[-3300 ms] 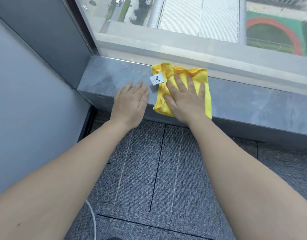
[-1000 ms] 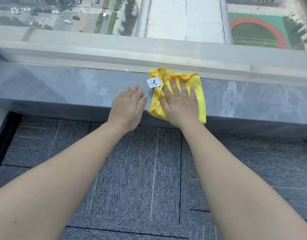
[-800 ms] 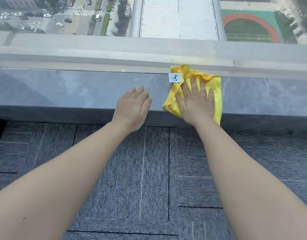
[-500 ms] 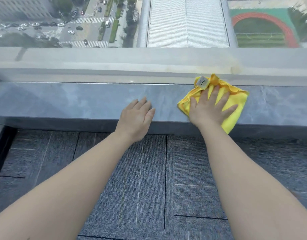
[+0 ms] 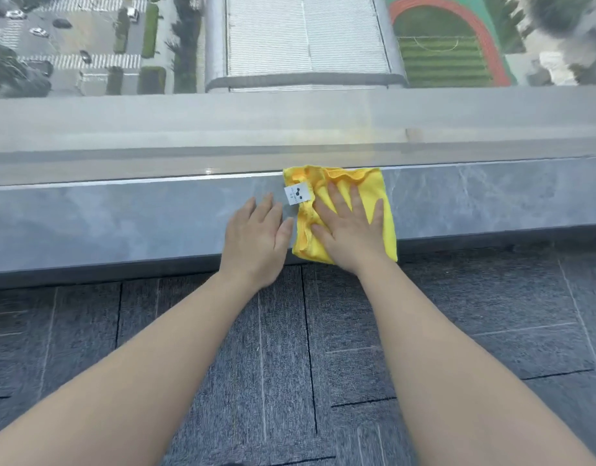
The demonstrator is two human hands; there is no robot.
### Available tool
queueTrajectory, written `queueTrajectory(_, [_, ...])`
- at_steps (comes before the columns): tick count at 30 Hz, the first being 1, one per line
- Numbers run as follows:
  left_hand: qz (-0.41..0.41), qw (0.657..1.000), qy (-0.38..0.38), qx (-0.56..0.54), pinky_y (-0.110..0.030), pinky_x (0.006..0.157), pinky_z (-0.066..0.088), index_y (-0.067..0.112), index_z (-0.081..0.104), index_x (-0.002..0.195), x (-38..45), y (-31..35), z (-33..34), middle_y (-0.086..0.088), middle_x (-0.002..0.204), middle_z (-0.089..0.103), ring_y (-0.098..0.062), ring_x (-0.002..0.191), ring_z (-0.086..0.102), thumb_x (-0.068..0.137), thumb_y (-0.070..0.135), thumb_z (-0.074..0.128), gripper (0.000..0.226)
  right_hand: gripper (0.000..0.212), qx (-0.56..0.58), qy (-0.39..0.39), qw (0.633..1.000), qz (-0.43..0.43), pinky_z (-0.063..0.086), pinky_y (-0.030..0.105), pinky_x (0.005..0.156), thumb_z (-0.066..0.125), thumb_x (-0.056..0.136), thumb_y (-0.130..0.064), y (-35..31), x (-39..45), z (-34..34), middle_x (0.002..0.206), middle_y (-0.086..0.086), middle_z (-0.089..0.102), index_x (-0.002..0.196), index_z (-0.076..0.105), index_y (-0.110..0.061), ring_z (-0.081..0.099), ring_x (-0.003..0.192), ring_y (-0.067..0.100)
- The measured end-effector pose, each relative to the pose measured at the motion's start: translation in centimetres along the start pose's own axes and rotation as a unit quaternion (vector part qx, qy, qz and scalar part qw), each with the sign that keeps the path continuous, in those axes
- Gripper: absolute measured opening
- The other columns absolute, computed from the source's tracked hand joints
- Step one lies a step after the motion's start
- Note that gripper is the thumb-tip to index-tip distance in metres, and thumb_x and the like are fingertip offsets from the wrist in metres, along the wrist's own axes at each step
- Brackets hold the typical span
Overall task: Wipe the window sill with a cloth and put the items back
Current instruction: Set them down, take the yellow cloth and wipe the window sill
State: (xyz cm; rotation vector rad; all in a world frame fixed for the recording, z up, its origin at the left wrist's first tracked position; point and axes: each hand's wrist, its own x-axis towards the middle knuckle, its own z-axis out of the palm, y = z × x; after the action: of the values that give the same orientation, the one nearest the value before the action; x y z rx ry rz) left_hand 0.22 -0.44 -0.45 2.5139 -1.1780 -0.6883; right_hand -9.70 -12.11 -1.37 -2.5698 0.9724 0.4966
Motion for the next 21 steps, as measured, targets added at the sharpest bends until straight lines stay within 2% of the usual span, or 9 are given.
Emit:
queueTrajectory(4, [0.022, 0.999, -0.024, -0.02, -0.038, 0.119, 0.008, 0.014, 0.028, 0.141, 0.4, 2.0, -0.3, -0.007, 0.156, 0.019, -0.025, 0.145, 0.011, 0.084, 0.045, 0.012, 0.067, 0.056, 0.015, -0.009, 0.997, 0.075, -0.013, 0.059, 0.111, 0.02, 0.095, -0.049, 2.5, -0.9, -0.3, 0.159, -0.008, -0.013, 0.147, 0.001, -0.035, -0.02, 0.145, 0.021])
queueTrajectory(7, [0.031, 0.999, -0.026, -0.021, -0.036, 0.118, 0.009, 0.014, 0.028, 0.141, 1.7, 3.7, 0.4, -0.006, 0.156, 0.018, -0.025, 0.145, 0.009, 0.096, 0.036, 0.021, 0.05, 0.058, 0.025, 0.012, 0.991, 0.134, -0.011, 0.06, 0.112, 0.019, 0.095, -0.05, 5.8, -0.8, -0.8, 0.159, -0.007, -0.015, 0.147, 0.0, -0.034, -0.019, 0.145, 0.022])
queueTrajectory(10, [0.052, 0.998, -0.013, -0.015, -0.035, 0.116, 0.007, 0.015, 0.028, 0.141, 3.3, 5.4, 1.6, -0.005, 0.156, 0.019, -0.024, 0.145, 0.009, 0.096, 0.034, 0.023, 0.048, 0.058, 0.036, 0.039, 0.98, 0.193, -0.008, 0.062, 0.112, 0.018, 0.095, -0.05, 9.5, 0.0, -1.6, 0.159, -0.005, -0.013, 0.148, 0.004, -0.03, -0.017, 0.146, 0.023])
queueTrajectory(12, [0.058, 0.998, -0.012, -0.018, -0.034, 0.116, 0.006, 0.015, 0.028, 0.141, 4.0, 6.5, 2.4, -0.005, 0.156, 0.021, -0.024, 0.144, 0.011, 0.096, 0.038, 0.021, 0.051, 0.059, 0.049, 0.057, 0.972, 0.223, -0.007, 0.062, 0.112, 0.017, 0.095, -0.051, 11.3, 0.6, -2.1, 0.159, -0.003, -0.011, 0.148, 0.006, -0.028, -0.016, 0.146, 0.023])
queueTrajectory(15, [0.063, 0.998, 0.011, -0.008, -0.032, 0.113, 0.01, 0.012, 0.034, 0.138, 4.2, 7.6, 3.4, -0.007, 0.152, 0.03, -0.025, 0.141, 0.021, 0.081, 0.053, 0.004, 0.077, 0.061, 0.059, 0.076, 0.96, 0.264, -0.005, 0.062, 0.112, 0.015, 0.095, -0.049, 11.6, 1.7, -2.3, 0.16, 0.001, -0.011, 0.148, 0.005, -0.022, -0.015, 0.146, 0.026])
queueTrajectory(16, [0.057, 0.998, 0.013, -0.006, -0.032, 0.114, 0.011, 0.011, 0.034, 0.138, 4.2, 7.9, 3.6, -0.008, 0.152, 0.03, -0.025, 0.141, 0.021, 0.081, 0.054, 0.004, 0.077, 0.061, 0.067, 0.076, 0.956, 0.276, -0.004, 0.062, 0.113, 0.014, 0.096, -0.048, 11.1, 2.1, -2.4, 0.159, 0.004, -0.011, 0.149, 0.004, -0.019, -0.015, 0.146, 0.028])
queueTrajectory(19, [0.016, 1.0, 0.011, -0.014, -0.033, 0.117, 0.008, 0.012, 0.028, 0.141, 3.9, 8.6, 4.0, -0.008, 0.155, 0.022, -0.025, 0.144, 0.014, 0.097, 0.036, 0.021, 0.051, 0.061, 0.072, 0.073, 0.958, 0.268, -0.006, 0.061, 0.113, 0.014, 0.096, -0.045, 9.6, 2.8, -2.3, 0.159, 0.008, -0.009, 0.148, 0.004, -0.014, -0.015, 0.145, 0.033])
queueTrajectory(21, [-0.001, 0.999, 0.029, -0.022, -0.03, 0.116, 0.006, 0.011, 0.029, 0.14, 3.6, 8.9, 4.2, -0.009, 0.155, 0.022, -0.025, 0.144, 0.014, 0.097, 0.03, 0.024, 0.047, 0.06, 0.043, 0.088, 0.975, 0.201, -0.007, 0.06, 0.113, 0.015, 0.097, -0.044, 9.3, 2.5, -1.7, 0.16, 0.008, -0.005, 0.148, 0.007, -0.014, -0.013, 0.145, 0.033])
